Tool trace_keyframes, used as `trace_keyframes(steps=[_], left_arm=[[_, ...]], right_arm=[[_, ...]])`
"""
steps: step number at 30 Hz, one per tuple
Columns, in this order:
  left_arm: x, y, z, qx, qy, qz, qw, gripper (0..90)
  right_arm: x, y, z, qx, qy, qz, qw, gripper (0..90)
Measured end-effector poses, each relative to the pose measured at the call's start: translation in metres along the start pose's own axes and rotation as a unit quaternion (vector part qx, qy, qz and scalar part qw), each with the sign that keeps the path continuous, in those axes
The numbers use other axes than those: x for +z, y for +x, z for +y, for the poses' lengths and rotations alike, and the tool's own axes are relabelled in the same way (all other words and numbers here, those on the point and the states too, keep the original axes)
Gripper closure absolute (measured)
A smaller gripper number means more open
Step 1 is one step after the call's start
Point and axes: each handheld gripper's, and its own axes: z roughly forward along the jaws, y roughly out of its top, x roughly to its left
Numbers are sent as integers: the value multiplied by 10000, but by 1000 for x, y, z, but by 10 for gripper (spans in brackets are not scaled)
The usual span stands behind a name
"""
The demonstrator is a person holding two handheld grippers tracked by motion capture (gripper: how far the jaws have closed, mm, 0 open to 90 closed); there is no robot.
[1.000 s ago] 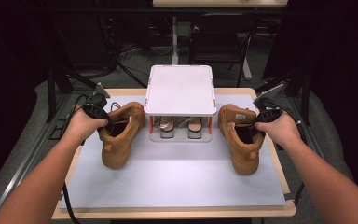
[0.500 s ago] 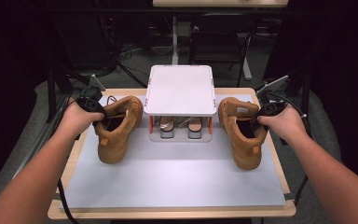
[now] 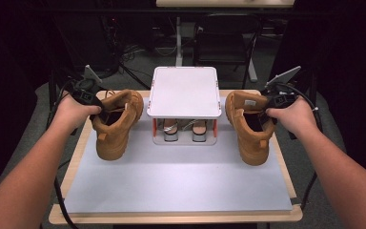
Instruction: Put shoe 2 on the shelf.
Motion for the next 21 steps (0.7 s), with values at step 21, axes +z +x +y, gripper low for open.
trace_keyframes(steps=[21], left_arm=[[-24, 5, 27, -195, -153, -37, 9997, 857]], right_arm=[[-30, 11, 41, 77, -33, -87, 9999, 863]])
